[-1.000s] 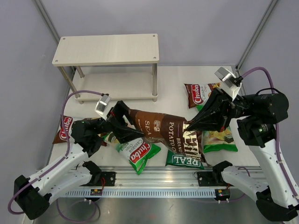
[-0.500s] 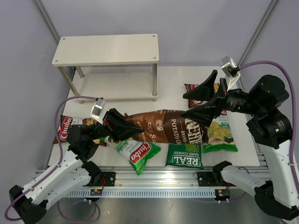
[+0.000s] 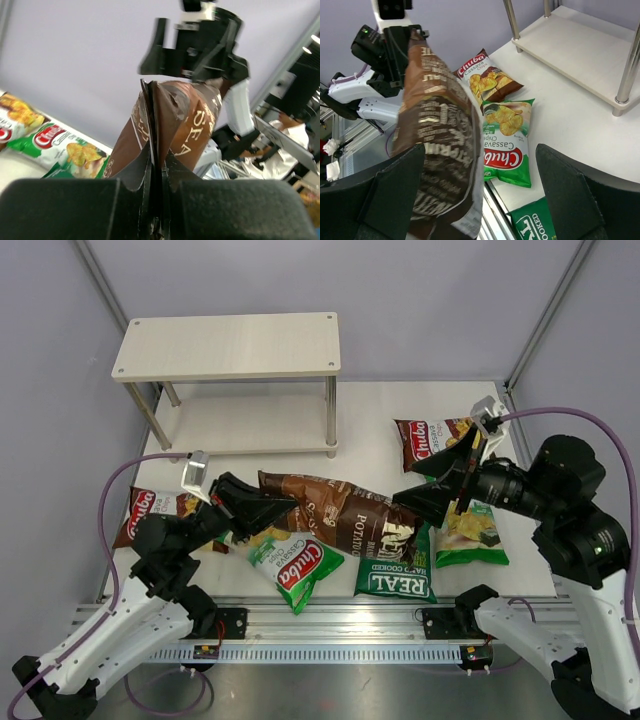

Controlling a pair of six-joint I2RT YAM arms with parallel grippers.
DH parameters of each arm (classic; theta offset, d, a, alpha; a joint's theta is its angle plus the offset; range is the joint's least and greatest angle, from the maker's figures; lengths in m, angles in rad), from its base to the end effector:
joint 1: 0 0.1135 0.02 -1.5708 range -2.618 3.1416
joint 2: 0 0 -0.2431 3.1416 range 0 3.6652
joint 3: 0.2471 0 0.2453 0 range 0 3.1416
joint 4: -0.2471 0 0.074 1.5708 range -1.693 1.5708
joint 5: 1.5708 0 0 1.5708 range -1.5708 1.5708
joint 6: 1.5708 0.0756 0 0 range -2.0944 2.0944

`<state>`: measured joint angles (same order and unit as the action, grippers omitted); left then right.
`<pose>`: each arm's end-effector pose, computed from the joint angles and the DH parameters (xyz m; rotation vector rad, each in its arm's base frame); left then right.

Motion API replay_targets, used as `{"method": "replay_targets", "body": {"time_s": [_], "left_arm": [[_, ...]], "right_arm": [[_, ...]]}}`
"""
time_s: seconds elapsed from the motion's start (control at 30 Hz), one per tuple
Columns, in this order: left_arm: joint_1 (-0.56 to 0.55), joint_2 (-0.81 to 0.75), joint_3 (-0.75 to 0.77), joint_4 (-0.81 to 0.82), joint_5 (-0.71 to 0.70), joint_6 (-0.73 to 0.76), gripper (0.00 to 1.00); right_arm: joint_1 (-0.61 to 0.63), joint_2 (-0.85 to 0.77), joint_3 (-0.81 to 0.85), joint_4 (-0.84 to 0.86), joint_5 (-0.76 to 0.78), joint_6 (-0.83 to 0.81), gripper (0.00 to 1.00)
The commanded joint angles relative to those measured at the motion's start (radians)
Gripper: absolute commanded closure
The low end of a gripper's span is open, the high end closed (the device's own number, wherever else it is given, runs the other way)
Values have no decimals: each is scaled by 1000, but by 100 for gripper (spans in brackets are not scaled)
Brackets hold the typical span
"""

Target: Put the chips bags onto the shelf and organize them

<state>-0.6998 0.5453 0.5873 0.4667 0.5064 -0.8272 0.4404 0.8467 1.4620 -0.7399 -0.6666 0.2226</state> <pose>0.1062 -0.1373 0.3778 0.4429 1.2085 -1.6068 0.1166 0.1066 0.4653 -0.7032 1.6382 1.0479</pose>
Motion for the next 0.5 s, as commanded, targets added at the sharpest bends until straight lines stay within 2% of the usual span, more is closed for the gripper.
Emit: {"method": "replay_targets", "body": {"time_s": [0.0, 0.23, 0.47], "left_arm": [[-1, 4, 57, -45, -175, -30, 100], [-1, 2, 49, -82, -262, -78, 100], [-1, -7, 42, -11, -253, -170, 100]], "right_arm": [[4, -66, 3, 43, 28, 17, 1], [6, -113, 1, 48, 153, 58, 1], [4, -138, -110, 25, 79, 38, 0]]}}
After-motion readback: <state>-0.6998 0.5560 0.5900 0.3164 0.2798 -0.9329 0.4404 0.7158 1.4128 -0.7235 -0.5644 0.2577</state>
